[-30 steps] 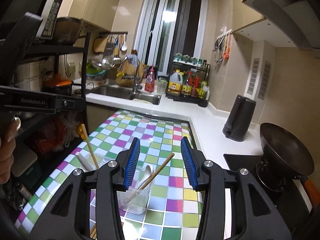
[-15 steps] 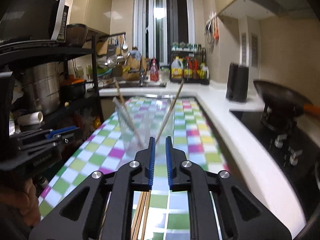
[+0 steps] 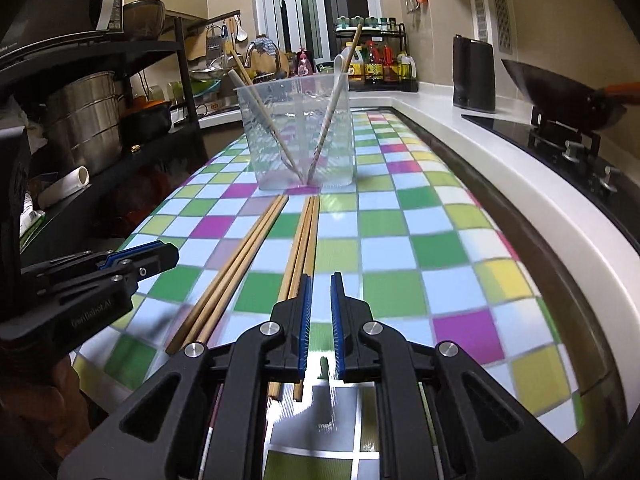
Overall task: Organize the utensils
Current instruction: 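Move both tools back down to the loose wooden chopsticks on the cloth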
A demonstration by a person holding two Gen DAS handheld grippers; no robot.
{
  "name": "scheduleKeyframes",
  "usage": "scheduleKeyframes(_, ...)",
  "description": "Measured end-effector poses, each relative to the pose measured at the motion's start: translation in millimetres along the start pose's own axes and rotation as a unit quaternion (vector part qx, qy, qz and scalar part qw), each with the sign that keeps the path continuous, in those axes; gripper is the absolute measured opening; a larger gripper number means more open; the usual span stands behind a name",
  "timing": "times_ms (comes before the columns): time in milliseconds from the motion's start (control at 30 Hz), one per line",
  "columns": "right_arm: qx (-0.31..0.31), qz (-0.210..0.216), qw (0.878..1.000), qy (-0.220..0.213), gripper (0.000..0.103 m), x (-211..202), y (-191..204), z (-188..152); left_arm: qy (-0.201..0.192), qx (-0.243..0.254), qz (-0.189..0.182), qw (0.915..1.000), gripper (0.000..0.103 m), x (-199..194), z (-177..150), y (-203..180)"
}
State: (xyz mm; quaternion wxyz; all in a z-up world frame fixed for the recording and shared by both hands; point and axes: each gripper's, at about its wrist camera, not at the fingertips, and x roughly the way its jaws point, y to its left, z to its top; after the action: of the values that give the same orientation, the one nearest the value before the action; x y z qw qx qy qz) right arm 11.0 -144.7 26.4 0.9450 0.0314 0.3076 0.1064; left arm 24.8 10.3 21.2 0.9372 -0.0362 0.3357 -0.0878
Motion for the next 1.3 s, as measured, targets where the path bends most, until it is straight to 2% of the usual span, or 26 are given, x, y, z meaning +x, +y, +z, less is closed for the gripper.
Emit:
scheduleKeyframes(333, 0.010, 0.025, 1.000, 0.014, 0.011, 6, 6, -14, 0.012, -0.041, 0.015, 0.9990, 0.011, 0, -11, 23)
scheduleKeyframes(533, 0.014, 0.023, 0.999, 0.044, 0.011, 17, 3, -21, 0.047, -0.074, -0.020, 0.9959, 0.011, 14, -18, 25)
scheduleKeyframes(667, 0.008, 0.018, 0.998, 0.061, 0.012, 23, 4, -25, 0.058, -0.065, -0.039, 0.9955, 0.011, 18, -23, 15)
scheduleKeyframes(867, -0.007, 0.012, 0.998, 0.057, 0.012, 22, 8, -27, 0.066, -0.053, -0.048, 0.9953, 0.011, 21, -29, 4)
scheduleKeyframes(1300, -0.010, 0.008, 0.998, 0.058, 0.012, 22, 8, -27, 0.060, -0.034, -0.039, 0.9969, 0.011, 19, -31, -7)
